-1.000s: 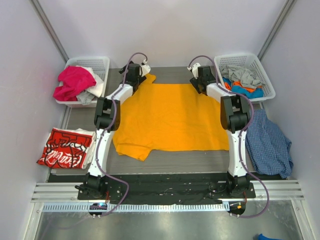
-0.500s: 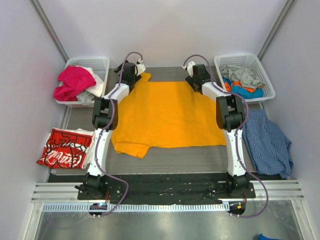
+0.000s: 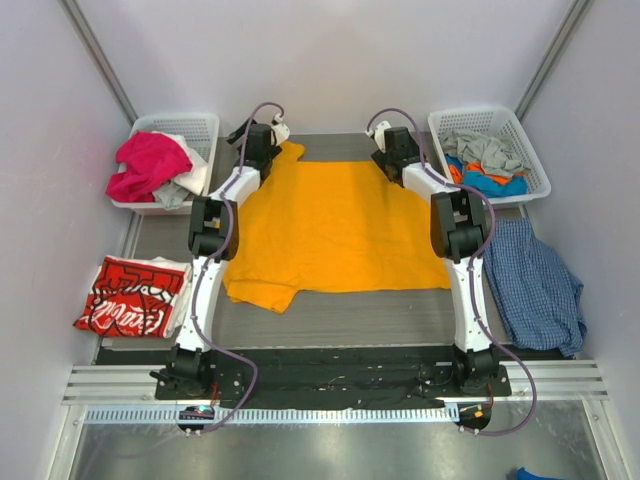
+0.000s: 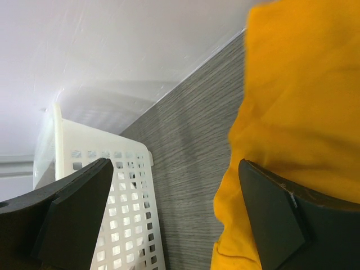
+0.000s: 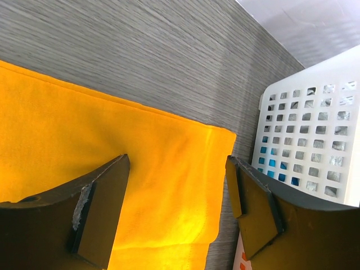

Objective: Fold and stack the t-shirts
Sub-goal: Flatten out the tshirt

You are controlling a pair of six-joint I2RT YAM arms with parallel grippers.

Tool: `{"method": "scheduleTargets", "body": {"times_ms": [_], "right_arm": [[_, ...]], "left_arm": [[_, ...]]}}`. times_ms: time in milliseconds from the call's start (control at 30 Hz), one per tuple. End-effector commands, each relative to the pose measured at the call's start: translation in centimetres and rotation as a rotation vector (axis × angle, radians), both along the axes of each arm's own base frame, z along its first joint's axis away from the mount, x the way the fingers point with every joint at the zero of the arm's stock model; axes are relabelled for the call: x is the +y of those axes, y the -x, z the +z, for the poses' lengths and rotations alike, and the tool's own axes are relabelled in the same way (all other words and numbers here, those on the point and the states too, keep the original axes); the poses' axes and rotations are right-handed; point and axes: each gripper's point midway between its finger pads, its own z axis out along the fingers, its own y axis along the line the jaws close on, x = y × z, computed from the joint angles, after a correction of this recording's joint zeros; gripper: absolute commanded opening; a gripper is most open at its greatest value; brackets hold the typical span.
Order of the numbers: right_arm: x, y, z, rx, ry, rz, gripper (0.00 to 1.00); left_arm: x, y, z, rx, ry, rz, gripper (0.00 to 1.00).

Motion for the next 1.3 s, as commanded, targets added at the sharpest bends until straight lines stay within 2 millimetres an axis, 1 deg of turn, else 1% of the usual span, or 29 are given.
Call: {"method": "scheduleTargets", "body": {"times_ms": [0, 33, 100, 133, 200, 233, 267, 400, 433, 500, 533, 600, 633, 667, 700, 733, 767, 800, 833, 867, 900, 933, 967, 1000, 1067, 1100, 1167, 1233, 1267], "right_arm": [[-0.8, 0.2, 3.2, -0.034, -0.010, -0.047, 0.79], [-0.6, 0.3, 3.6, -0.039, -0.020, -0.046, 0.78], [-0.5, 0.7, 4.0, -0.039, -0.038, -0.047, 0.79], [-0.4, 0.8, 5.3, -0.058, -0.047, -0.042, 0.79], [-0.4, 1.3, 5.8, -0.058, -0.055, -0.042, 0.80], [-0.4, 1.6, 7.2, -0.077, -0.063, -0.040, 0.80], [-0.5, 1.8, 7.5, -0.077, -0.070, -0.039, 0.81], [-0.3, 3.4, 9.0, -0.083, -0.089, -0.029, 0.83], [-0.3, 3.8, 10.3, -0.102, -0.098, -0.028, 0.84], [-0.4, 4.7, 10.2, -0.089, -0.104, -0.026, 0.85], [-0.5, 5.3, 11.7, -0.109, -0.113, -0.024, 0.86], [-0.4, 7.0, 11.1, -0.070, -0.127, -0.013, 0.86], [-0.3, 7.8, 11.1, -0.053, -0.133, -0.011, 0.86], [0.0, 9.5, 11.1, -0.016, -0.141, 0.012, 0.86], [0.5, 10.5, 10.8, 0.012, -0.141, 0.028, 0.86], [0.6, 12.4, 9.8, 0.089, -0.134, 0.044, 0.85], [1.0, 13.9, 9.8, 0.118, -0.143, 0.066, 0.85], [1.6, 15.2, 9.4, 0.151, -0.141, 0.084, 0.85], [1.7, 16.8, 8.9, 0.198, -0.132, 0.091, 0.83], [1.8, 18.6, 8.5, 0.228, -0.125, 0.103, 0.81], [2.4, 19.8, 8.3, 0.247, -0.119, 0.121, 0.78], [2.2, 21.9, 6.7, 0.304, -0.102, 0.128, 0.77], [2.3, 22.9, 6.5, 0.318, -0.099, 0.135, 0.76], [2.3, 23.9, 7.5, 0.299, -0.105, 0.142, 0.75], [2.2, 26.6, 6.1, 0.348, -0.099, 0.154, 0.74], [2.1, 27.6, 7.0, 0.331, -0.112, 0.166, 0.74], [1.5, 30.1, 5.8, 0.375, -0.102, 0.172, 0.74], [0.9, 31.7, 6.5, 0.357, -0.100, 0.180, 0.74], [0.4, 32.9, 5.6, 0.380, -0.090, 0.178, 0.74]], "left_arm": [[-0.2, -0.1, 4.0, -0.125, 0.041, 0.054, 0.99], [-0.4, 0.0, 6.0, -0.159, 0.053, 0.055, 1.00], [-1.3, 0.5, 6.7, -0.171, 0.072, 0.046, 1.00], [-1.6, 0.7, 7.7, -0.185, 0.080, 0.044, 1.00], [-2.2, 1.3, 10.6, -0.223, 0.100, 0.039, 1.00], [-2.4, 1.6, 11.1, -0.227, 0.109, 0.041, 1.00], [-2.8, 2.0, 12.8, -0.249, 0.118, 0.036, 1.00], [-3.3, 3.2, 15.7, -0.276, 0.132, 0.039, 1.00], [-3.4, 3.4, 16.4, -0.286, 0.135, 0.040, 1.00], [-3.4, 4.4, 17.9, -0.296, 0.136, 0.048, 0.99], [-3.5, 4.9, 18.1, -0.288, 0.132, 0.047, 1.00], [-3.3, 6.9, 19.3, -0.273, 0.136, 0.042, 1.00], [-3.8, 7.9, 18.9, -0.239, 0.144, 0.027, 1.00], [-3.7, 10.1, 19.6, -0.210, 0.152, 0.006, 1.00], [-5.2, 11.3, 19.2, -0.170, 0.172, -0.060, 1.00], [-5.6, 13.4, 18.1, -0.086, 0.167, -0.087, 1.00], [-6.1, 15.6, 15.3, 0.009, 0.153, -0.117, 1.00], [-7.4, 18.2, 17.6, -0.002, 0.166, -0.167, 0.98], [-7.9, 21.1, 14.1, 0.116, 0.149, -0.208, 0.98], [-8.5, 22.9, 13.6, 0.150, 0.156, -0.231, 0.96], [-9.8, 25.7, 14.6, 0.163, 0.163, -0.282, 0.95], [-10.1, 27.9, 12.4, 0.229, 0.150, -0.300, 0.94], [-10.6, 29.4, 12.1, 0.247, 0.174, -0.307, 0.92], [-11.5, 31.6, 12.3, 0.271, 0.178, -0.343, 0.91], [-12.0, 34.4, 10.8, 0.330, 0.203, -0.366, 0.87], [-12.6, 35.8, 10.4, 0.356, 0.207, -0.388, 0.86], [-12.9, 38.3, 9.8, 0.395, 0.260, -0.428, 0.85], [-13.0, 40.7, 8.7, 0.444, 0.269, -0.451, 0.85], [-13.1, 41.5, 8.3, 0.461, 0.265, -0.464, 0.84]]}}
